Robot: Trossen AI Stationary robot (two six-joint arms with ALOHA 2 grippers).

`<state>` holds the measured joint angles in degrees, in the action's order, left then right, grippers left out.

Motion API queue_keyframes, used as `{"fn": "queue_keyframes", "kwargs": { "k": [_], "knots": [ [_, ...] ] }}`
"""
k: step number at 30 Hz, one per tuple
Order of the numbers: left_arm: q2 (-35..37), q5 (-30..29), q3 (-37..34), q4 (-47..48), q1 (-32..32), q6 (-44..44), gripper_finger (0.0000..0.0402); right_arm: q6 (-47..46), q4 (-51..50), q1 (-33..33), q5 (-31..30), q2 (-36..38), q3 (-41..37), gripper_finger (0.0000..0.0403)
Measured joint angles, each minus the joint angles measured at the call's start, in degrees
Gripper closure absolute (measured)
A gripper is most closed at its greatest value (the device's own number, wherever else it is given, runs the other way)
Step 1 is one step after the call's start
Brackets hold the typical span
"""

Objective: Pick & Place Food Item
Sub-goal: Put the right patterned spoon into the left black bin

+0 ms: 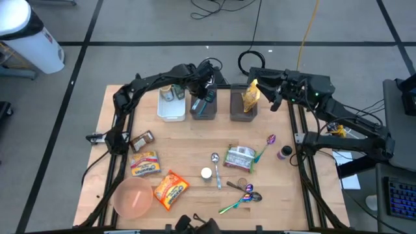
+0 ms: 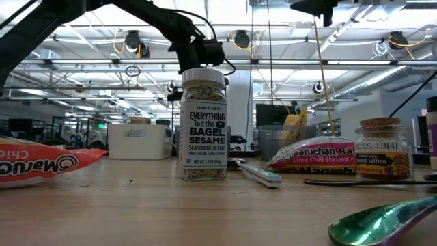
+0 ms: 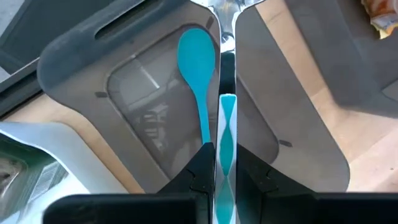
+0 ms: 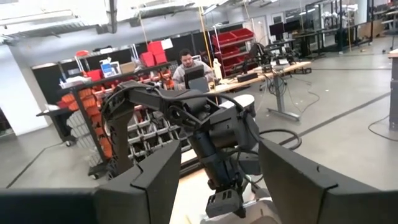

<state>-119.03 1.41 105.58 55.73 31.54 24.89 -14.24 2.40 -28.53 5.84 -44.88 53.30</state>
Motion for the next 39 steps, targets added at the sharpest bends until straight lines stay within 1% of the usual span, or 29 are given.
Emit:
{"fn": "queue_keyframes", "kwargs": {
  "k": [5,13,18,30,33,39],
  "knots": [
    [-1.34,-0.27,-0.02,-1.06,0.1,-0.4,0.0368,0.0,-1.04,0.0,-0.02,0.0,0.0,0.0195],
    [-3.64,0.09,-0.07,0.26,-0.01,-1.97,0.0368,0.19,-1.05,-0.04,-0.05,0.0,0.0,0.0195],
    [-3.74,0.03,-0.07,0.71,0.12,-3.37,0.0368,0.2,-1.46,-0.04,-1.51,-0.02,0.0,0.0195],
    [-4.07,0.04,-0.06,0.39,0.69,-3.33,0.0368,0.41,-1.43,-0.39,-1.59,-0.02,0.0,0.0195],
    [-5.49,1.81,-0.04,0.87,0.69,-2.75,0.0368,0.4,-1.43,-0.39,-1.59,-0.02,0.0,0.0195],
    [-6.91,2.19,-0.04,0.99,0.39,-2.3,0.0368,0.31,-1.48,-0.39,-1.61,-0.02,0.0,0.0195]
  ]
}}
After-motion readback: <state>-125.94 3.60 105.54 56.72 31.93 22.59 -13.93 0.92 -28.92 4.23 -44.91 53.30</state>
